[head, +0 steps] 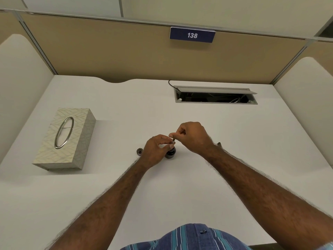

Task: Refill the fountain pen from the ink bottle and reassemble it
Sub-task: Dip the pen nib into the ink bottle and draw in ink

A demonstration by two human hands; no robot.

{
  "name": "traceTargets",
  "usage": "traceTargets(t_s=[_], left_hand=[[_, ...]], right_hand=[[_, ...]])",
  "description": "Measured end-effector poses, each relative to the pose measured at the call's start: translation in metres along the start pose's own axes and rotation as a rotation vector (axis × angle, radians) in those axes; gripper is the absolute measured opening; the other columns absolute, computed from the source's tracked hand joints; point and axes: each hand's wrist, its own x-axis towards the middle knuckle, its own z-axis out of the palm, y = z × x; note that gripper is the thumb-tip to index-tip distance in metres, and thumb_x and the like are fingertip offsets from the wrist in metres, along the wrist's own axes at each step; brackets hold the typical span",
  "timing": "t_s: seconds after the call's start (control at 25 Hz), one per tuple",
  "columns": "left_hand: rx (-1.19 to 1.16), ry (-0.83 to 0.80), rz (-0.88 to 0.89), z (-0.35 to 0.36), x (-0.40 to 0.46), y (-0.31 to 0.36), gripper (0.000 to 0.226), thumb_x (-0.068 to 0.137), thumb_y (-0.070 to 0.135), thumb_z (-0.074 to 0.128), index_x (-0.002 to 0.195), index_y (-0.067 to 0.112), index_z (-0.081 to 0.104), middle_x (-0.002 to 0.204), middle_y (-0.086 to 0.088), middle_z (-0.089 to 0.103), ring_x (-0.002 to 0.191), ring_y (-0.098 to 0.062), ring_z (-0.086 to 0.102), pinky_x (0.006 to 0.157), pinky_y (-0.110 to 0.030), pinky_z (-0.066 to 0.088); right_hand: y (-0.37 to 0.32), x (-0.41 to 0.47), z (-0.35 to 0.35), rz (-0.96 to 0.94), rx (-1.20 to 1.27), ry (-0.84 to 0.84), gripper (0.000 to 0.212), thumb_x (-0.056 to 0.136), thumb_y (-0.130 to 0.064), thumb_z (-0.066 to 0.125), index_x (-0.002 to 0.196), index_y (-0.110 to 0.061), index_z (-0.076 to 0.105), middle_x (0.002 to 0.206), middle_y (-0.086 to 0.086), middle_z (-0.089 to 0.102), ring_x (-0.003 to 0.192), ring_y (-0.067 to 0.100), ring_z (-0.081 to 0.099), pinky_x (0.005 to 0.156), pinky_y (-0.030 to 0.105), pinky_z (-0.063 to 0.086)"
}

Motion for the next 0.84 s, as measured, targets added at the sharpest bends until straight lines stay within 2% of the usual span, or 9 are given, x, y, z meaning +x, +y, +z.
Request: traceTargets(t_s=[0.16,0.28,0.4,0.56,0.72,0.84], left_hand=[[-0.002,0.002,0.005,-0.0005,-0.0006,0.0018,0.013,0.088,0.015,0.080,0.099,0.018,0.084,0.101,0.012,0.076,0.099,0.011,0.065,0.087,-0.005,0.044],[-0.009,-0.007,0.011,-0.0007,-0.0004,0.0021,0.013,0.088,0.015,0.078,0.099,0.017,0.084,0.102,0.010,0.077,0.100,0.008,0.066,0.088,-0.006,0.044],[-0.008,-0.008,-0.003,0.0006,-0.0012,0.0026,0.014,0.088,0.015,0.078,0.101,0.017,0.084,0.105,0.009,0.077,0.101,0.008,0.066,0.087,-0.004,0.043],[-0.040,0.001,-0.020,0.0010,-0.0023,0.0027,0.014,0.089,0.017,0.078,0.102,0.017,0.084,0.109,0.006,0.078,0.106,0.002,0.066,0.091,-0.009,0.046],[-0.074,-0.004,-0.031,-0.0005,-0.0026,0.0052,0.015,0.087,0.016,0.080,0.102,0.015,0.083,0.109,0.010,0.078,0.108,0.001,0.068,0.099,-0.020,0.050],[-0.065,0.003,-0.034,-0.0003,-0.0029,0.0061,0.016,0.085,0.014,0.081,0.101,0.014,0.082,0.107,0.013,0.077,0.106,0.001,0.069,0.100,-0.023,0.050]], right_hand=[[0.0046,-0.0040,-0.0015,-0.085,0.090,-0.044,0.012,0.091,-0.033,0.078,0.098,-0.023,0.081,0.090,-0.009,0.075,0.080,0.004,0.065,0.077,0.027,0.054],[0.0055,-0.0056,-0.0025,-0.096,0.087,-0.028,0.010,0.093,-0.025,0.075,0.096,-0.023,0.085,0.094,-0.008,0.080,0.086,0.005,0.070,0.080,0.027,0.056],[0.0047,-0.0038,-0.0009,-0.075,0.062,0.008,0.013,0.094,-0.029,0.076,0.092,-0.020,0.086,0.090,-0.006,0.081,0.083,0.009,0.071,0.075,0.028,0.056],[0.0021,-0.0007,0.0026,-0.030,0.041,0.031,0.020,0.093,-0.038,0.078,0.089,-0.019,0.085,0.085,-0.006,0.080,0.077,0.008,0.068,0.063,0.019,0.043],[0.0004,-0.0007,0.0011,-0.041,0.043,0.030,0.021,0.093,-0.037,0.078,0.089,-0.018,0.084,0.086,-0.007,0.079,0.078,0.008,0.068,0.065,0.020,0.047],[-0.0008,-0.0010,-0.0004,-0.054,0.041,0.034,0.020,0.093,-0.037,0.079,0.088,-0.019,0.084,0.083,-0.010,0.076,0.074,0.004,0.065,0.063,0.018,0.044]])
